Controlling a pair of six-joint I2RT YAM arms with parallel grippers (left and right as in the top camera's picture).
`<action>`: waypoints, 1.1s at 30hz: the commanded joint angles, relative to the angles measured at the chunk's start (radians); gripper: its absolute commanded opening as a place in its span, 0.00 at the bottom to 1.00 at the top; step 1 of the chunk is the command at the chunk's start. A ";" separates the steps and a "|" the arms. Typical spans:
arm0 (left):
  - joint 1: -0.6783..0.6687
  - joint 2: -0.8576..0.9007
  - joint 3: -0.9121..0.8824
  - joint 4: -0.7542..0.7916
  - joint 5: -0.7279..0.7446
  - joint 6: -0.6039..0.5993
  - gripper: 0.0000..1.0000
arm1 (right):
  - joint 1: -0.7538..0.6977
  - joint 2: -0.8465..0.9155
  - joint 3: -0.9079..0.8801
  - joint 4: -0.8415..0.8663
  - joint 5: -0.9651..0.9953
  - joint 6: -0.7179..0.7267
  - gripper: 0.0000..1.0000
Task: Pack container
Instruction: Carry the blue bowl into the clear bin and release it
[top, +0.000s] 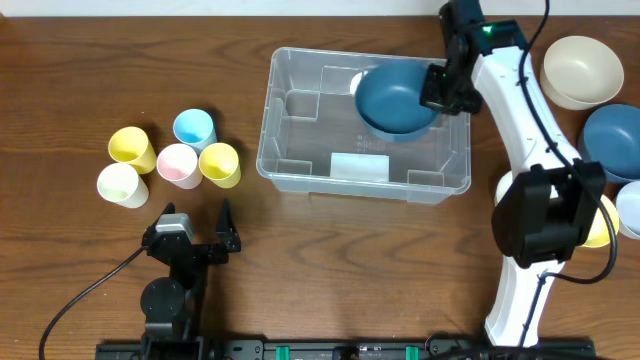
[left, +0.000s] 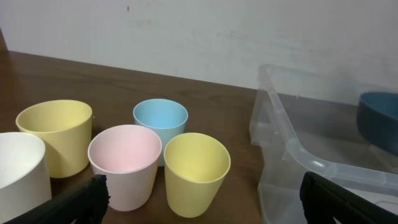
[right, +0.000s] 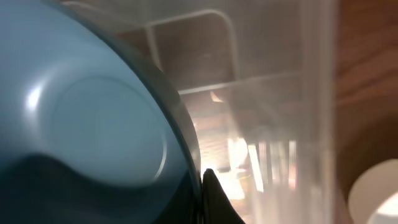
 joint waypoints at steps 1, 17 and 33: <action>0.006 -0.005 -0.016 -0.039 -0.016 0.017 0.98 | -0.030 0.003 0.006 -0.006 0.013 -0.016 0.05; 0.006 -0.005 -0.016 -0.039 -0.016 0.018 0.98 | -0.063 0.086 0.006 0.041 0.000 -0.046 0.11; 0.006 -0.005 -0.016 -0.039 -0.016 0.018 0.98 | -0.064 0.092 0.006 0.169 -0.013 -0.118 0.36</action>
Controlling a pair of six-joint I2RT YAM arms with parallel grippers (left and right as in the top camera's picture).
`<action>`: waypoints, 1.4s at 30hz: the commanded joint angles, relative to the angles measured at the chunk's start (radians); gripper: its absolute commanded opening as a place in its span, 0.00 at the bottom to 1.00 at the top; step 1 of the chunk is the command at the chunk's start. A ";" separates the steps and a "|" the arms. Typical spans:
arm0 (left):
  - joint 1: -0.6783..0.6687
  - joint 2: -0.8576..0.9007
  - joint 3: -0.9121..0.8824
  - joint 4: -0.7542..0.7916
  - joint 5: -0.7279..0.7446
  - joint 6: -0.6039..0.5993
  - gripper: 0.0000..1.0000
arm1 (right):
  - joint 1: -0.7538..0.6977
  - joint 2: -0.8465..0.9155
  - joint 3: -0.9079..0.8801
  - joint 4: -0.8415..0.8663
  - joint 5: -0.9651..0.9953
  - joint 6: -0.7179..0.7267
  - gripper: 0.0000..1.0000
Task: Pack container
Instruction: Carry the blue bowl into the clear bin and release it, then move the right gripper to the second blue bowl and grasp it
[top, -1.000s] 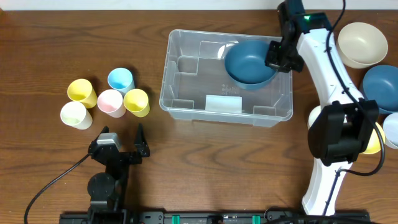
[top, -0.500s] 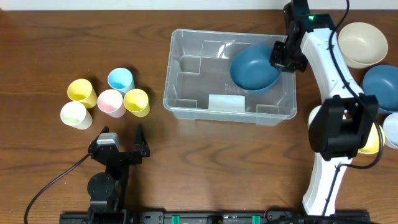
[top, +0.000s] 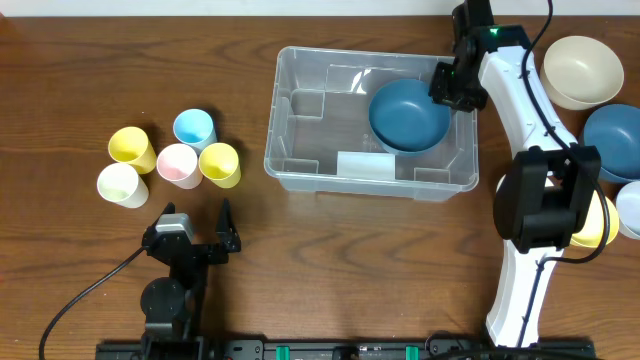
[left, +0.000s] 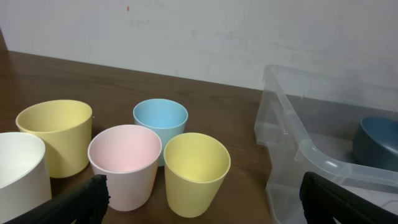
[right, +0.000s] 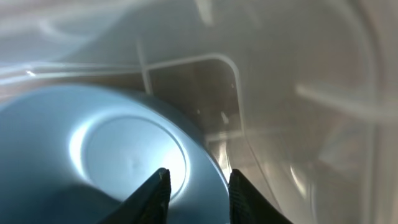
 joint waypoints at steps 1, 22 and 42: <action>0.006 -0.005 -0.016 -0.039 -0.016 0.017 0.98 | -0.010 -0.001 0.007 0.022 0.002 -0.053 0.40; 0.006 -0.005 -0.016 -0.039 -0.016 0.017 0.98 | -0.198 -0.223 0.441 -0.393 0.384 0.218 0.99; 0.006 -0.005 -0.016 -0.039 -0.016 0.018 0.98 | -0.548 -0.196 -0.184 -0.083 0.085 0.059 0.99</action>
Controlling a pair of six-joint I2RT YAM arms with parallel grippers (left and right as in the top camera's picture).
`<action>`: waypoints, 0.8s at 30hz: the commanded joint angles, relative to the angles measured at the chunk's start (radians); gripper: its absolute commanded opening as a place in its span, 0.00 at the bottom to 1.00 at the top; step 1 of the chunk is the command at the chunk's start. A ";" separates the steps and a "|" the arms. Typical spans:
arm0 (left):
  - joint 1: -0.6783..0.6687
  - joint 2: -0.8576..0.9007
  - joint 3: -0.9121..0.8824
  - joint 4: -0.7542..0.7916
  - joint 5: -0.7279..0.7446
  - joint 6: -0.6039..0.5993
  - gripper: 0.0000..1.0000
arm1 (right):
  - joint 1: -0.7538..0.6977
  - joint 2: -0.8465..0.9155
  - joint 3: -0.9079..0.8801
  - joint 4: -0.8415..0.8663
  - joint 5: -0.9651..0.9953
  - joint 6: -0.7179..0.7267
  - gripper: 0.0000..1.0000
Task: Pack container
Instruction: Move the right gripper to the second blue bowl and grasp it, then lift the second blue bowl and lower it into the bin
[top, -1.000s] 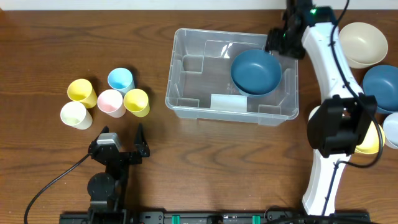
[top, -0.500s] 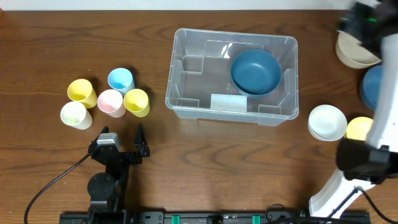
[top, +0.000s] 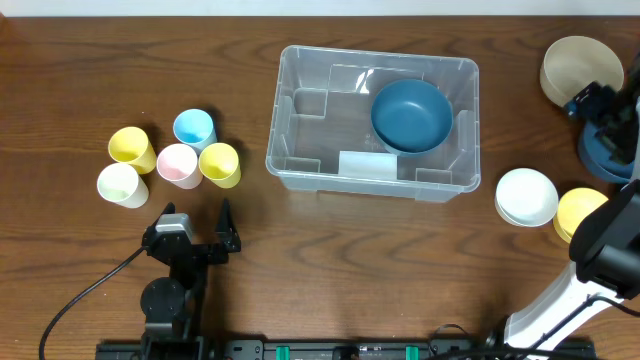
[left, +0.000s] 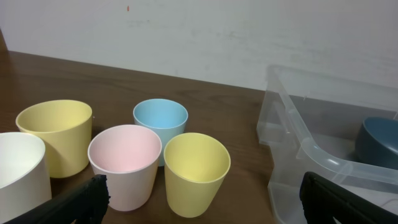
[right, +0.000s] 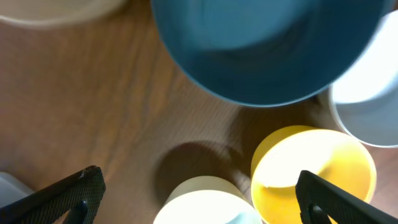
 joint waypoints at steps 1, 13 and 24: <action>0.006 -0.005 -0.016 -0.039 -0.016 0.018 0.98 | -0.016 0.004 -0.055 0.032 -0.013 -0.039 0.99; 0.006 -0.005 -0.016 -0.039 -0.016 0.017 0.98 | -0.049 0.030 -0.137 0.192 0.026 -0.256 0.99; 0.006 -0.005 -0.016 -0.039 -0.016 0.018 0.98 | -0.047 0.137 -0.137 0.261 0.003 -0.481 0.99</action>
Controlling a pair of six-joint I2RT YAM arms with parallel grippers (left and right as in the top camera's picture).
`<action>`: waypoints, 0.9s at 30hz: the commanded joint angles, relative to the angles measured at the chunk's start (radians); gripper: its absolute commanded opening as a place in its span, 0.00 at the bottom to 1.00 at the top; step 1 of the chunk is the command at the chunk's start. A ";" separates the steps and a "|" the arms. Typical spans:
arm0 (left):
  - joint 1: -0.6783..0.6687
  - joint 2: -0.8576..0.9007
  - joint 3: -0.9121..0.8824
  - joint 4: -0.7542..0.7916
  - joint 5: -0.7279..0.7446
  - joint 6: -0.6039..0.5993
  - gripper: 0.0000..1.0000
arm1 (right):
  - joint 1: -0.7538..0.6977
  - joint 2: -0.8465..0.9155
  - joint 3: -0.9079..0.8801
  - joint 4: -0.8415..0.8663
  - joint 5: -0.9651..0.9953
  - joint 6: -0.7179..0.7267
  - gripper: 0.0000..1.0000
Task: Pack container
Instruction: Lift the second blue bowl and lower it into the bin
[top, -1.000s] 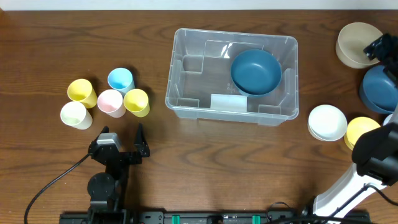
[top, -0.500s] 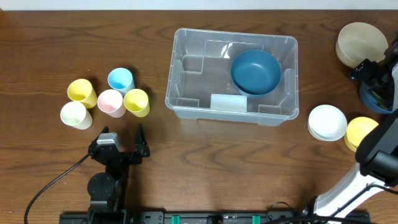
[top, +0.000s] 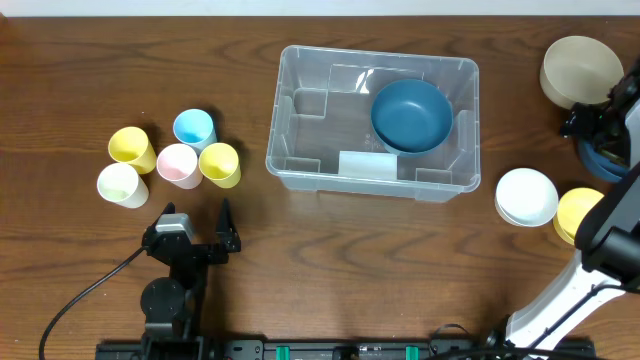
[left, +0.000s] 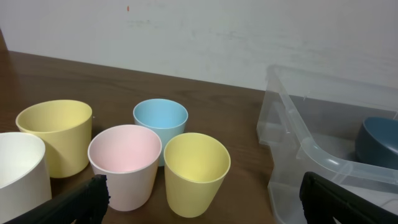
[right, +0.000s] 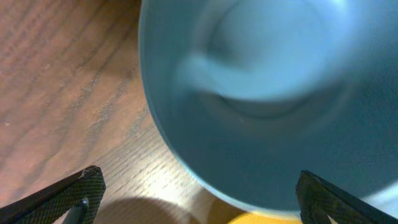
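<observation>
The clear plastic container (top: 283, 120) stands mid-table, and a dark blue bowl (top: 410, 114) lies inside at its right end; the left wrist view shows that bowl (left: 378, 140) through the container wall (left: 297, 148). At the table's far right my right gripper (top: 594, 126) is open just above a second blue bowl (top: 600, 160). That bowl (right: 261, 93) fills the right wrist view, and the gripper (right: 199, 200) holds nothing. My left gripper (top: 196, 238) rests open near the front edge, behind the cups; in its wrist view the gripper (left: 202, 202) is empty.
Cups stand in a cluster at the left: yellow (top: 131, 147), light blue (top: 194, 127), pink (top: 178, 165), yellow (top: 220, 164) and white (top: 120, 184). At the right are a beige bowl (top: 573, 68), a white bowl (top: 527, 196) and a yellow bowl (top: 578, 213).
My right gripper has come down closer over the blue bowl at the far right, which now fills its wrist view. The container, the cups and the left arm are unchanged.
My right gripper first held the dark blue bowl over the container's right end. Then the bowl sat low inside with the gripper at its rim. Later the bowl lay in the container and the gripper was open over the bowls at the right, now close above one.
</observation>
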 joint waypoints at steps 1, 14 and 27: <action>0.006 -0.005 -0.016 -0.039 -0.016 0.018 0.98 | -0.002 0.059 -0.008 0.006 -0.012 -0.092 0.99; 0.006 -0.005 -0.016 -0.039 -0.016 0.018 0.98 | -0.005 0.090 -0.003 0.000 0.022 -0.090 0.77; 0.006 -0.005 -0.016 -0.039 -0.016 0.017 0.98 | -0.004 0.087 0.126 -0.119 0.048 -0.044 0.25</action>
